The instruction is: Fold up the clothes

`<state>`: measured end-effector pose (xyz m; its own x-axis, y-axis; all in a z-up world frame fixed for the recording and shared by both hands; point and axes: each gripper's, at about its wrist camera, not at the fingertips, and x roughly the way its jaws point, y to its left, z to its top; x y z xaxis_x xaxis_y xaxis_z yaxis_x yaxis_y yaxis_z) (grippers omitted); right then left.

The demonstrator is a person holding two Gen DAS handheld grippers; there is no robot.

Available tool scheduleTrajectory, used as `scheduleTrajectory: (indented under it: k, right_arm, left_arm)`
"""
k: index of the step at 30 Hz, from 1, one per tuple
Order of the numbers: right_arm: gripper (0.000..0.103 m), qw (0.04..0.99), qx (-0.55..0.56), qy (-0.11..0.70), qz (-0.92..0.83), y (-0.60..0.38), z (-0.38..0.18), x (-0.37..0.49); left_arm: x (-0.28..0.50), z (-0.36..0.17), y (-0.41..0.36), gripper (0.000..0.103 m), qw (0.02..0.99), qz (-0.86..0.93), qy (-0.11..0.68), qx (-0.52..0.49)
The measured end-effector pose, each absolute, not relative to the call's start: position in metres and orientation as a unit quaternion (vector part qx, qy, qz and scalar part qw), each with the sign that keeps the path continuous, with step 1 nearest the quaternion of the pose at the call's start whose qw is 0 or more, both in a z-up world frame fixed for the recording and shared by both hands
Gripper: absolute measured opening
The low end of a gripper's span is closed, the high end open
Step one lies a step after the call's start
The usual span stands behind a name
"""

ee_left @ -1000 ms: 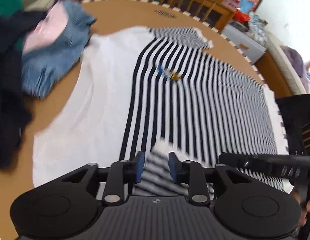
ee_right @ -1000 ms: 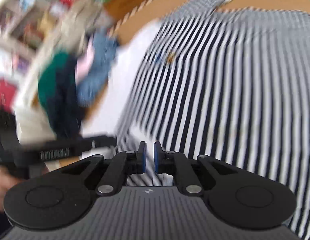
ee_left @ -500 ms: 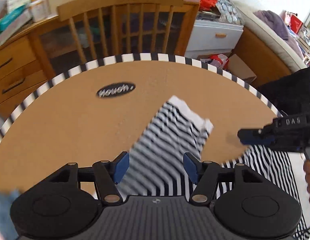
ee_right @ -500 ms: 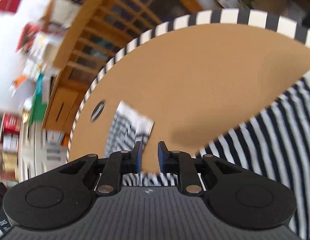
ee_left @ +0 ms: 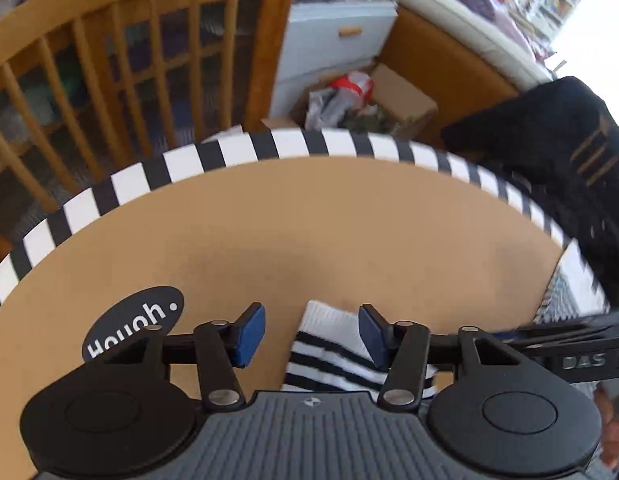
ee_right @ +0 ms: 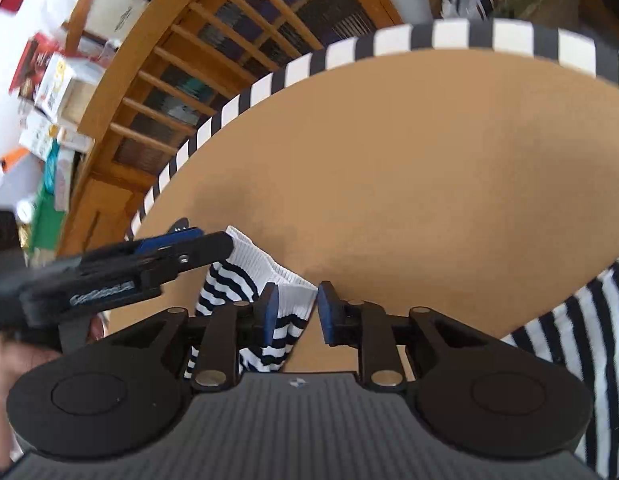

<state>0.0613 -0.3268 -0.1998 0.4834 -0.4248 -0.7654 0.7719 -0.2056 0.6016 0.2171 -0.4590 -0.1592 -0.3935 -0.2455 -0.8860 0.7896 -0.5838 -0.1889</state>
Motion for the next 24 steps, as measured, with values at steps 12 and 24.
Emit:
scheduleTrajectory:
  k: [12,24]
  right_arm:
    - [0.001,0.655,0.512,0.21,-0.515,-0.321,-0.188,0.082]
    - [0.0,0.69,0.486,0.171,-0.508,-0.309,-0.16,0.074]
  left_arm:
    - [0.222,-0.172,-0.467,0.005,0.296,-0.788,0.324,0.432]
    - [0.272,-0.133,-0.432,0.003,0.388,-0.778,0.369,0.329]
